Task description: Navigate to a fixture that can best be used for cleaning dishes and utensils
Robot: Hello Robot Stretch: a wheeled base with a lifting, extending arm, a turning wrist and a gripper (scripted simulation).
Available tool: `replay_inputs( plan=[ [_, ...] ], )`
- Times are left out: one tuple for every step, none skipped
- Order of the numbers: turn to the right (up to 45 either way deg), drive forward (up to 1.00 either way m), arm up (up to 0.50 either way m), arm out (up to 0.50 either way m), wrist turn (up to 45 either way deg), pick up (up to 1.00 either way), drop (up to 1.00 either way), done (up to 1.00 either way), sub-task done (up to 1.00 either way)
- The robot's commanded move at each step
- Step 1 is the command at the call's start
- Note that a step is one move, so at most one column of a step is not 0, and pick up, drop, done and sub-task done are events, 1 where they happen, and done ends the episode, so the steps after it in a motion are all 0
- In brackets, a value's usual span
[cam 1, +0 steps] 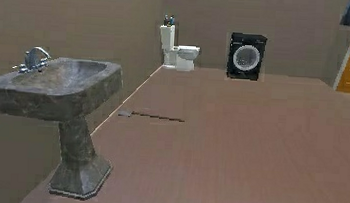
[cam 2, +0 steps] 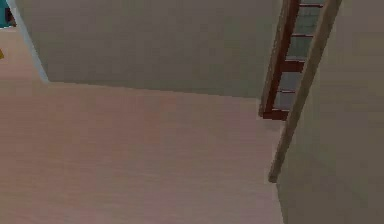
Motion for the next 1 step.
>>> replay_inputs(
  plan=[
    [0.0, 0.60, 0.00, 0.00, 0.0, 0.00, 0.00, 0.00, 0.00]
  ],
)
